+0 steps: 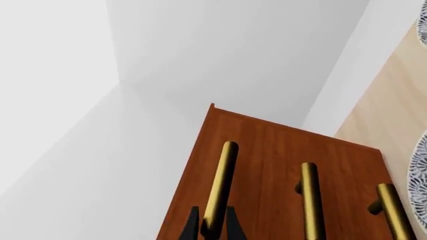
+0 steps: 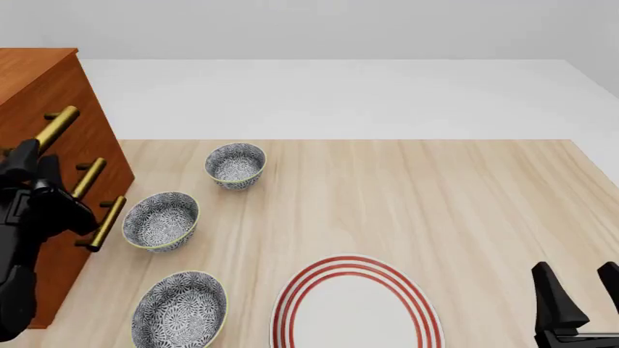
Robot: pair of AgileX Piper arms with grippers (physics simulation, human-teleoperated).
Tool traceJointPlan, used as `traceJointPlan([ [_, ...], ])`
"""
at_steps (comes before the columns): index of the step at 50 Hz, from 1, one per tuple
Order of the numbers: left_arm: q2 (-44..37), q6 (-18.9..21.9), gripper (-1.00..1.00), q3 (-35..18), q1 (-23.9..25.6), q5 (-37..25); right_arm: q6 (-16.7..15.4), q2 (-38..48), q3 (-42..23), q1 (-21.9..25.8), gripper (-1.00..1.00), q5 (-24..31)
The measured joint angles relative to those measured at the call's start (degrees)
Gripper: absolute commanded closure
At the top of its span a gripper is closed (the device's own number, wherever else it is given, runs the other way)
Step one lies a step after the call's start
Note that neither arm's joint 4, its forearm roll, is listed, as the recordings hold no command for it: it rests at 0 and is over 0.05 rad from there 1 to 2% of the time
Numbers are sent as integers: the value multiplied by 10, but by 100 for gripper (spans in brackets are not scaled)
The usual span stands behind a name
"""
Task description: Open the top drawer of the cabinet.
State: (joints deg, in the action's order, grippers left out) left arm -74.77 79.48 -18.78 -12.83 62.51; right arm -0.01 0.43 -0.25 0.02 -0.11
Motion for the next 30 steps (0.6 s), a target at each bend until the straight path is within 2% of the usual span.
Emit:
traceJointPlan([
  [30,-6,12,100,4,7,14,0,0,0,0,-100,0],
])
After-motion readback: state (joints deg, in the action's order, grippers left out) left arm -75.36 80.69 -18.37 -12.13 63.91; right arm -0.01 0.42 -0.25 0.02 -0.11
